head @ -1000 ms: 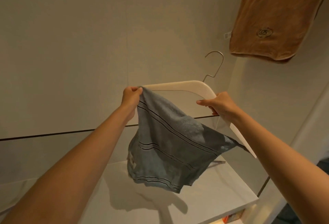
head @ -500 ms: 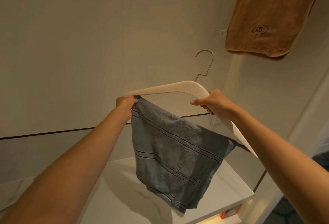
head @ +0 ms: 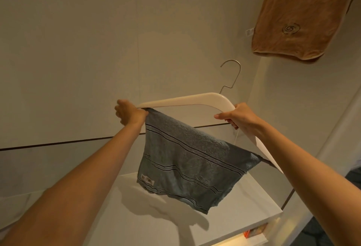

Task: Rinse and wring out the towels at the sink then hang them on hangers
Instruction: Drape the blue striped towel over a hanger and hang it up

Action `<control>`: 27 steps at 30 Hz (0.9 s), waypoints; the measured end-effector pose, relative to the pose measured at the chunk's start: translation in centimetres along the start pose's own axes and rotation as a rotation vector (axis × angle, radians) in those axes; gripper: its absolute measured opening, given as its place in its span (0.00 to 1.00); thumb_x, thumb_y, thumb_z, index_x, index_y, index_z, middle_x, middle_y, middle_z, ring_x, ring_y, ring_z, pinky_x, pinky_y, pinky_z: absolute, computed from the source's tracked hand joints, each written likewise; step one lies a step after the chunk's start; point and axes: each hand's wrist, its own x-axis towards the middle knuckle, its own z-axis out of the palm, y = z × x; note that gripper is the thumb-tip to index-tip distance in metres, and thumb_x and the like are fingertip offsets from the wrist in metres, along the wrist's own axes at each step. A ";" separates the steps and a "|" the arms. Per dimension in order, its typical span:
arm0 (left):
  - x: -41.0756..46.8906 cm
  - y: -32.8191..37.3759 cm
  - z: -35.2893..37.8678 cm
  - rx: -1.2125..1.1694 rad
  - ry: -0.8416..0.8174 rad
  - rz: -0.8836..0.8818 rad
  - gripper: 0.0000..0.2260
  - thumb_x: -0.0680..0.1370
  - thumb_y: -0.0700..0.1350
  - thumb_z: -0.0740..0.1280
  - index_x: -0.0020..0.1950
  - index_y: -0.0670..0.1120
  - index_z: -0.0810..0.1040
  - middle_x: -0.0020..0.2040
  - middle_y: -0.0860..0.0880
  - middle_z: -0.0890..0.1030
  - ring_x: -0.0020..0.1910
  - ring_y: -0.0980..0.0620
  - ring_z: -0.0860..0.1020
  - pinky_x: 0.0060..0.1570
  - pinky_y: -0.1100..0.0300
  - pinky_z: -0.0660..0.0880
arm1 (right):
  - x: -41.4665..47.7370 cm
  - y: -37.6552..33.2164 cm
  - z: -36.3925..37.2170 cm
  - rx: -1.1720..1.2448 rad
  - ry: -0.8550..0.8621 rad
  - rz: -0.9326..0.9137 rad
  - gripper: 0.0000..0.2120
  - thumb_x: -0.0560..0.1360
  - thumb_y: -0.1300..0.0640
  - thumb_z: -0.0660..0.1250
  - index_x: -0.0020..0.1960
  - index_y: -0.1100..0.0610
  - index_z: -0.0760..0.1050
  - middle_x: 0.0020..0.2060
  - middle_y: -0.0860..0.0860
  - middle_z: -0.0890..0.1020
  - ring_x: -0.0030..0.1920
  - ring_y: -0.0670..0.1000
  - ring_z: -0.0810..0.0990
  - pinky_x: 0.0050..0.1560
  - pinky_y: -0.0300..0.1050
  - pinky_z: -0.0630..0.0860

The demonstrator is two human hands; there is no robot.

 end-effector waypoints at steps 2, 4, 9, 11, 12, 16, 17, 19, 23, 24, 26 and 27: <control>-1.0 1.2 0.2 0.253 -0.024 0.337 0.31 0.69 0.37 0.72 0.68 0.42 0.63 0.68 0.41 0.63 0.68 0.42 0.63 0.65 0.47 0.63 | 0.1 -0.6 0.1 -0.021 0.000 -0.031 0.15 0.69 0.57 0.74 0.49 0.64 0.74 0.30 0.52 0.74 0.29 0.47 0.70 0.27 0.37 0.68; -2.1 2.6 0.7 0.523 -0.179 0.683 0.30 0.69 0.41 0.72 0.69 0.46 0.65 0.67 0.44 0.65 0.67 0.45 0.63 0.66 0.51 0.58 | 0.0 -1.4 0.3 -0.050 -0.031 -0.083 0.16 0.68 0.58 0.74 0.50 0.64 0.75 0.31 0.52 0.74 0.29 0.47 0.71 0.26 0.34 0.69; -3.8 5.1 1.0 0.662 -0.309 0.893 0.12 0.74 0.42 0.66 0.57 0.42 0.75 0.53 0.42 0.80 0.51 0.43 0.77 0.41 0.58 0.67 | -0.3 -2.1 0.3 -0.061 -0.027 -0.202 0.21 0.67 0.58 0.75 0.57 0.62 0.75 0.44 0.53 0.79 0.42 0.51 0.77 0.37 0.34 0.73; -4.0 5.0 1.0 0.651 -0.266 0.865 0.11 0.73 0.42 0.67 0.55 0.42 0.77 0.50 0.42 0.81 0.49 0.42 0.78 0.39 0.58 0.67 | -0.4 -1.6 0.3 0.008 0.000 -0.223 0.27 0.67 0.57 0.75 0.64 0.57 0.71 0.52 0.52 0.76 0.50 0.50 0.75 0.42 0.36 0.71; -4.1 4.9 0.9 0.648 -0.254 0.857 0.11 0.72 0.41 0.67 0.54 0.42 0.78 0.50 0.42 0.81 0.49 0.42 0.78 0.39 0.58 0.68 | -0.5 -1.0 0.3 0.091 0.048 -0.216 0.29 0.68 0.56 0.75 0.65 0.54 0.68 0.55 0.51 0.73 0.53 0.49 0.73 0.44 0.36 0.71; -4.4 4.2 1.1 0.670 -0.259 0.845 0.10 0.71 0.40 0.67 0.52 0.42 0.78 0.49 0.42 0.81 0.48 0.42 0.78 0.39 0.58 0.68 | -0.8 3.5 0.4 0.385 0.778 0.006 0.16 0.72 0.55 0.67 0.56 0.57 0.67 0.56 0.55 0.74 0.53 0.53 0.73 0.52 0.48 0.72; -4.3 4.0 1.0 0.673 -0.251 0.836 0.10 0.71 0.40 0.67 0.52 0.42 0.78 0.49 0.42 0.81 0.49 0.42 0.78 0.39 0.58 0.68 | -1.1 4.7 0.5 0.404 0.930 0.127 0.11 0.72 0.56 0.64 0.52 0.57 0.66 0.54 0.56 0.74 0.50 0.54 0.73 0.52 0.50 0.71; -4.3 3.9 0.8 0.677 -0.224 0.815 0.10 0.71 0.40 0.67 0.52 0.42 0.75 0.49 0.41 0.80 0.47 0.42 0.78 0.39 0.58 0.67 | -1.6 7.1 1.6 0.411 0.922 0.312 0.07 0.75 0.56 0.61 0.47 0.57 0.64 0.49 0.55 0.72 0.44 0.52 0.71 0.47 0.48 0.69; -4.4 4.1 0.3 0.664 -0.195 0.747 0.12 0.71 0.39 0.68 0.48 0.45 0.66 0.44 0.44 0.76 0.39 0.45 0.71 0.36 0.56 0.66 | -2.7 8.8 4.8 0.527 0.251 0.415 0.19 0.79 0.45 0.57 0.61 0.59 0.69 0.57 0.54 0.72 0.57 0.54 0.73 0.55 0.50 0.70; -4.4 4.1 0.2 0.656 -0.193 0.738 0.12 0.71 0.38 0.68 0.48 0.45 0.65 0.44 0.44 0.75 0.39 0.46 0.70 0.36 0.56 0.66 | -2.8 8.7 5.3 0.495 0.169 0.415 0.23 0.80 0.46 0.57 0.68 0.59 0.66 0.63 0.54 0.70 0.65 0.56 0.69 0.62 0.53 0.67; -4.3 3.9 0.0 0.630 -0.191 0.738 0.12 0.71 0.38 0.68 0.47 0.45 0.65 0.45 0.43 0.77 0.38 0.46 0.70 0.36 0.57 0.66 | -2.5 8.2 5.4 0.467 0.174 0.328 0.22 0.80 0.52 0.58 0.70 0.62 0.65 0.64 0.55 0.71 0.65 0.54 0.69 0.64 0.51 0.64; -4.3 3.8 0.0 0.619 -0.191 0.741 0.12 0.71 0.38 0.68 0.48 0.45 0.67 0.46 0.42 0.78 0.39 0.47 0.71 0.36 0.57 0.66 | -2.2 8.0 5.2 0.464 0.224 0.273 0.19 0.80 0.55 0.59 0.67 0.65 0.69 0.61 0.56 0.74 0.59 0.53 0.71 0.62 0.49 0.65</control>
